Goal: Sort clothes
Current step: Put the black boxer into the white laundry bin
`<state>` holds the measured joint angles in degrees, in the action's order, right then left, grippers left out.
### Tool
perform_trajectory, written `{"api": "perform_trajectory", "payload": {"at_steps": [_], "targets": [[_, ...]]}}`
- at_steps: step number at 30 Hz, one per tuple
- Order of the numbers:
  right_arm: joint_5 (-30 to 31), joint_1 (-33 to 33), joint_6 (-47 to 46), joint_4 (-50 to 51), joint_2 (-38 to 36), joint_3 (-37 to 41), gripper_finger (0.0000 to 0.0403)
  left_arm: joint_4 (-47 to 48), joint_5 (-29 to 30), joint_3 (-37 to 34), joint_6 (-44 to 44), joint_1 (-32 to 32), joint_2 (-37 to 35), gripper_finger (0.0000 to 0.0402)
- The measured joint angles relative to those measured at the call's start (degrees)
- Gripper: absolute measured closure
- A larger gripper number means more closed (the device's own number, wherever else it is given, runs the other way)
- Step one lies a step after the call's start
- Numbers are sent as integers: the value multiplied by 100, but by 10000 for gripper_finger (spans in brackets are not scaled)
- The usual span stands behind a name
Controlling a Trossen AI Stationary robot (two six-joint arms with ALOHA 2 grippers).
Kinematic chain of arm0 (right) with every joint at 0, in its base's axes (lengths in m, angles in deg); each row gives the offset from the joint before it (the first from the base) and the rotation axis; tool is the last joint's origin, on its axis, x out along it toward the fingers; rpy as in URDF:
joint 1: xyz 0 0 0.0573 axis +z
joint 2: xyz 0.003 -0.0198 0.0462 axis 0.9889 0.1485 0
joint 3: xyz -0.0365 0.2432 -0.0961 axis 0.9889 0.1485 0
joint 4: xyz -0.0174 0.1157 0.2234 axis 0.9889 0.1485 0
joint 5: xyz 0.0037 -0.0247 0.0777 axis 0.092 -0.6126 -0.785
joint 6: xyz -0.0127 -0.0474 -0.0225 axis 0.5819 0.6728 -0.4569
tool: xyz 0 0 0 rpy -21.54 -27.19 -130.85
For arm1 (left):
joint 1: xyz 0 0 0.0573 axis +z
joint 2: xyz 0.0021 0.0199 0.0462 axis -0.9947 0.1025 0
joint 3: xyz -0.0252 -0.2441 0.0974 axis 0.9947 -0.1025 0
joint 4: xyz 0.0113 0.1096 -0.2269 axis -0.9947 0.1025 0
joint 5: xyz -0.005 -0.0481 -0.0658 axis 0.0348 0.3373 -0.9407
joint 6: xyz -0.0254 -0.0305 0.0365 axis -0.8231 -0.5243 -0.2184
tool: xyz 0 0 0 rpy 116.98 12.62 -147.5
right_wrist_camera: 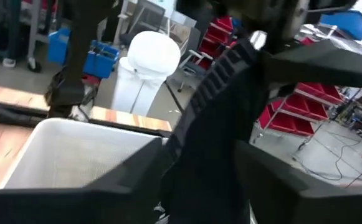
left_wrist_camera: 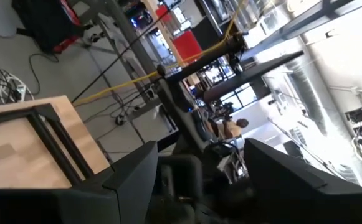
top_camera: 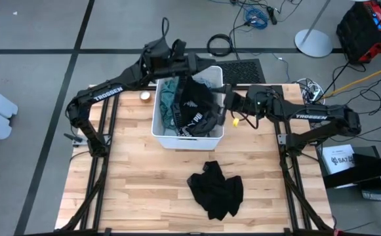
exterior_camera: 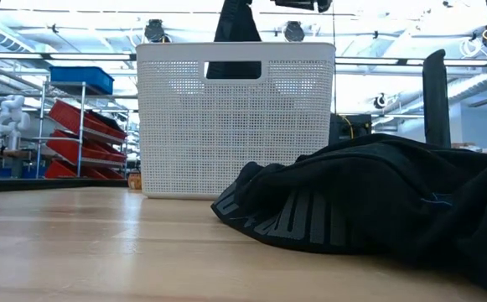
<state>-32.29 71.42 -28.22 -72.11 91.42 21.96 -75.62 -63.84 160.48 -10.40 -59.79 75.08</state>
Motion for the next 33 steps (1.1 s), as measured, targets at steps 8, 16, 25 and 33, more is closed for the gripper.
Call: {"api": "perform_trajectory", "payload": {"at_steps": [8,16,25,33], "targets": [[5,-164,-369,-446,440,0,99,-22,-16,0,-442,-291,0,151],[-11,-136,-456,-981,596,0,98,-17,-29,0,-259,-384,0,151],[-12,-136,-573,-952,596,0,103,-2,-29,0,10,-384,0,230],[-12,-138,-573,-956,595,0,103,-10,-31,0,3,-384,0,361]]}}
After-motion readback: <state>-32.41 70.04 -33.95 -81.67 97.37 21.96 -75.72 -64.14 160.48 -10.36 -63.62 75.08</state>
